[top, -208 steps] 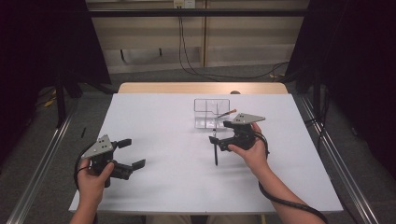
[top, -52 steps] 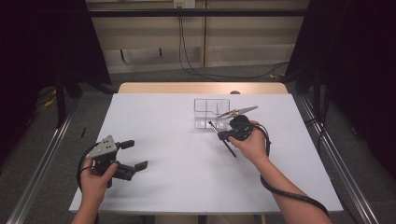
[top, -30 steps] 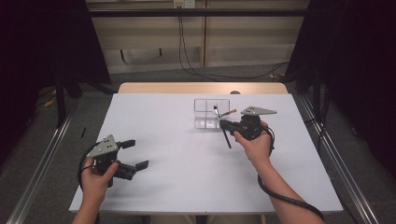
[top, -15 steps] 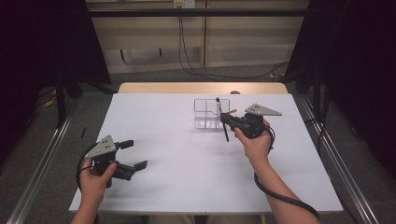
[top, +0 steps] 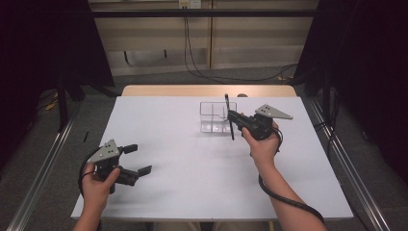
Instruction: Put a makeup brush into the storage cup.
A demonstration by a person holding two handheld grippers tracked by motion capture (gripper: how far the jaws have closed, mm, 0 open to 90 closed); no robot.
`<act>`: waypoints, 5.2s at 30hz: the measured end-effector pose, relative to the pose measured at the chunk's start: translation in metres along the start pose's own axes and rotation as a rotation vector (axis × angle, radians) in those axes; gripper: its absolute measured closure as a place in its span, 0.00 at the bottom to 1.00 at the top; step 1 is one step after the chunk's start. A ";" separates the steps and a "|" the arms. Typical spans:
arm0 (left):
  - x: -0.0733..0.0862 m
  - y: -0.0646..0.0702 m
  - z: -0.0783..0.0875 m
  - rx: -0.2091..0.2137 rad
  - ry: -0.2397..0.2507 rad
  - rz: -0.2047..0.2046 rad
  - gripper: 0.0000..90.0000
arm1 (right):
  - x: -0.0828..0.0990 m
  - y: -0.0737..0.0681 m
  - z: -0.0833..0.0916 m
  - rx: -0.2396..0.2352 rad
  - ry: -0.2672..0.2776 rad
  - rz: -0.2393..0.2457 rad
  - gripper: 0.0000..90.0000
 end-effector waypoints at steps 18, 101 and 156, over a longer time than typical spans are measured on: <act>0.001 0.000 -0.001 0.000 0.005 0.005 0.01 | -0.010 0.006 -0.007 0.027 0.071 -0.016 0.94; 0.006 -0.004 -0.001 0.004 0.007 0.029 0.01 | -0.027 0.031 -0.061 0.140 0.088 0.007 0.94; 0.003 -0.002 -0.005 0.004 -0.011 0.011 0.01 | -0.019 0.028 -0.039 0.110 0.067 0.043 0.94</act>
Point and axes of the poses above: each handheld gripper's, and its own axes: z roughly backward along the jaws, x roughly out of its underside, y roughly to its right, the point moved 3 cm from there along -z, roughly forward along the jaws, and after that the axes turned 15 degrees about x, right-handed, at the moved point
